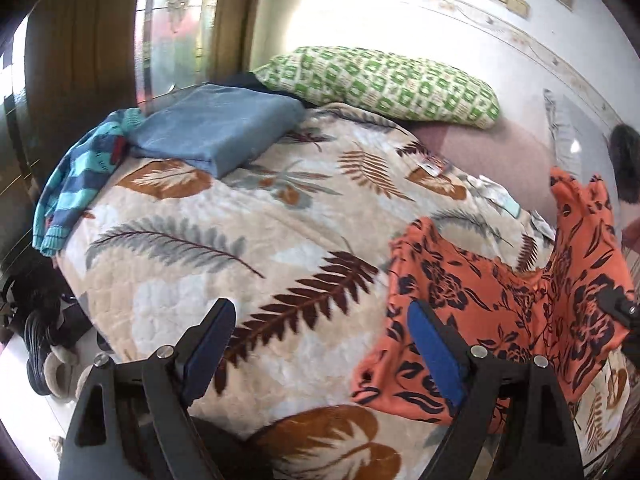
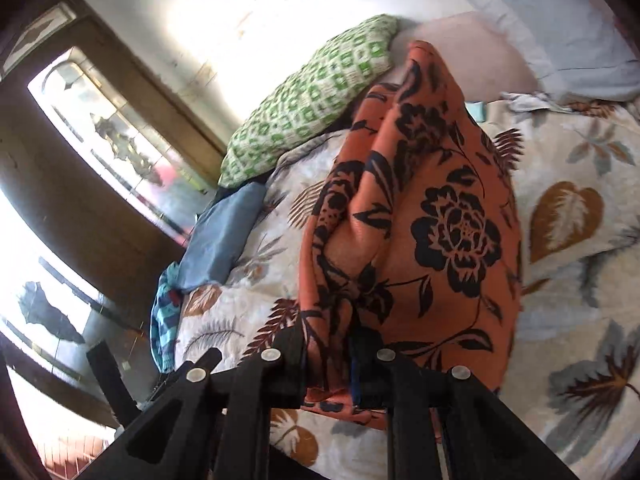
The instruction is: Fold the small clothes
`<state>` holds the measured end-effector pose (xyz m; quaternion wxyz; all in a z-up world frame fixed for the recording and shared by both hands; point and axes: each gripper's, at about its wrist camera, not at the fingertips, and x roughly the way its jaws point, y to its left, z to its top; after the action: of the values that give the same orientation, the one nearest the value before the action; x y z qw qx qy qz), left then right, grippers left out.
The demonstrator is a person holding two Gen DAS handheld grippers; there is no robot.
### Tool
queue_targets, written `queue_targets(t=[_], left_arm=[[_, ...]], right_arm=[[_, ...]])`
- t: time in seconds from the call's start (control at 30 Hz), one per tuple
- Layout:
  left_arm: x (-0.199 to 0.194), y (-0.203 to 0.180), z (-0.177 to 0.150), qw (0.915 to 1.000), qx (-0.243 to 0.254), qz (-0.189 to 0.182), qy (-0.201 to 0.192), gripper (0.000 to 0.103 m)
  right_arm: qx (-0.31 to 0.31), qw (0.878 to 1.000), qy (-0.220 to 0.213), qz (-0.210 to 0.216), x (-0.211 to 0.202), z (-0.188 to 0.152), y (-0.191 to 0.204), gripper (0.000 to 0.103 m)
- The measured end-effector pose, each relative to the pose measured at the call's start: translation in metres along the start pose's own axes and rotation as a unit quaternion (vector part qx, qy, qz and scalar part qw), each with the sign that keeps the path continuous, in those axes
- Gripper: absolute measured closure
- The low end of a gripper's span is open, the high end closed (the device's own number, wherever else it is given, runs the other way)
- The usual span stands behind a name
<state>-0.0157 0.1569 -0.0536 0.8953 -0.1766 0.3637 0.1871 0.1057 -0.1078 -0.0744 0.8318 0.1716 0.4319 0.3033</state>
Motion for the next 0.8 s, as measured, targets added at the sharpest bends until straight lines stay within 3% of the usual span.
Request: queue_targets(t=[0.13, 0.23, 0.27, 0.3, 0.33, 0.37, 0.5, 0.67, 0.73, 0.77, 0.8], left_arm=[[-0.003, 0.029, 0.003, 0.9995, -0.021, 0.022, -0.004, 0.015], [0.0, 0.038, 0.002, 0.9993, -0.023, 0.028, 0.005, 0.015], [0.0, 0.038, 0.003, 0.9995, -0.022, 0.023, 0.008, 0.015], [-0.001, 0.037, 0.004, 0.9996, -0.02, 0.017, 0.006, 0.015], [-0.003, 0.034, 0.005, 0.9998, -0.016, 0.015, 0.0, 0.015], [-0.004, 0.03, 0.007, 0.9998, -0.013, 0.016, -0.003, 0.015], [-0.011, 0.005, 0.015, 0.9997, 0.006, -0.023, -0.007, 0.015], [-0.023, -0.045, 0.014, 0.9946, 0.066, -0.075, -0.028, 0.015], [-0.015, -0.069, 0.007, 0.9909, 0.093, -0.095, -0.022, 0.015], [-0.002, -0.08, 0.001, 0.9897, 0.111, -0.091, -0.002, 0.015], [0.02, -0.093, -0.009, 0.9878, 0.142, -0.056, 0.031, 0.015]], right_arm=[[-0.017, 0.997, 0.072, 0.026, 0.079, -0.034, 0.03, 0.087], [-0.026, 0.983, 0.182, -0.002, 0.157, -0.078, 0.028, 0.078], [-0.042, 0.983, 0.177, -0.008, 0.168, -0.087, 0.028, 0.077], [-0.054, 0.987, 0.149, -0.003, 0.161, -0.089, 0.032, 0.063], [-0.05, 0.989, 0.14, 0.017, 0.154, -0.087, 0.035, 0.045], [-0.039, 0.988, 0.141, 0.048, 0.148, -0.084, 0.036, 0.018], [-0.024, 0.99, 0.11, 0.082, 0.111, -0.072, 0.033, 0.017], [0.093, 0.991, 0.024, 0.089, 0.056, -0.065, -0.033, 0.017], [0.146, 0.986, 0.04, 0.075, 0.057, -0.072, -0.072, 0.017], [0.176, 0.979, 0.06, 0.083, 0.058, -0.07, -0.088, 0.017], [0.2, 0.972, 0.067, 0.103, 0.061, -0.072, -0.1, 0.017]])
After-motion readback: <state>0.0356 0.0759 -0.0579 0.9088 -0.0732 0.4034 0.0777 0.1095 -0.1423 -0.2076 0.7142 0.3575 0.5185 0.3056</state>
